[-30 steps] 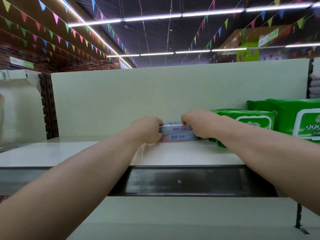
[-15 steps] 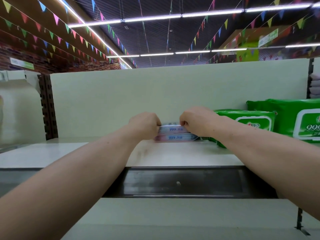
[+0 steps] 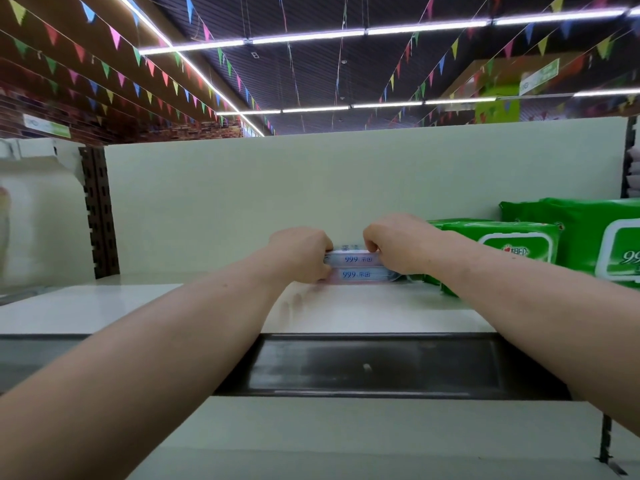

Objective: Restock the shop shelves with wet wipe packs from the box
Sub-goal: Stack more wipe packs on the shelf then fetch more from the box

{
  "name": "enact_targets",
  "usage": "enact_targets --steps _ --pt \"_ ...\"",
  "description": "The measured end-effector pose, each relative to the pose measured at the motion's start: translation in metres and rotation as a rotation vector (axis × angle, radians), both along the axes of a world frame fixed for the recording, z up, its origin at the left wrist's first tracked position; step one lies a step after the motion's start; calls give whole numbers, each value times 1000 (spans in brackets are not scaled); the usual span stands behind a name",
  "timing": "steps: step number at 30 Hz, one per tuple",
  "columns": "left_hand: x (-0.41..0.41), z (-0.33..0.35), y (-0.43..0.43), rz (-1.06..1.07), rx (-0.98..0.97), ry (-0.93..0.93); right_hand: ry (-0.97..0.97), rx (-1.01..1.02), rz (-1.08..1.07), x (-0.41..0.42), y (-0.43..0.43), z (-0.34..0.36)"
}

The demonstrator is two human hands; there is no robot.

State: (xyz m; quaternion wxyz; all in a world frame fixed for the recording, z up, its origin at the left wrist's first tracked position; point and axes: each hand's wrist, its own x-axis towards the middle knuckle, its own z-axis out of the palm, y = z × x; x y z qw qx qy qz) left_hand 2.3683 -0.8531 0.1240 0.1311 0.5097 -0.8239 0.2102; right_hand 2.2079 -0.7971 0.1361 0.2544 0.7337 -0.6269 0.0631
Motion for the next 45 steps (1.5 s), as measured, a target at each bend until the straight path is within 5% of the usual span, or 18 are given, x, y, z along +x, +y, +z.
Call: enact_targets --steps 7,23,45 --pt "-11 9 15 6 -166 -97 -36 76 26 3 4 9" --pt "59 17 46 160 -61 26 -243 49 220 67 26 19" --pt "132 -12 302 1045 -31 299 -162 126 1210 188 158 -15"
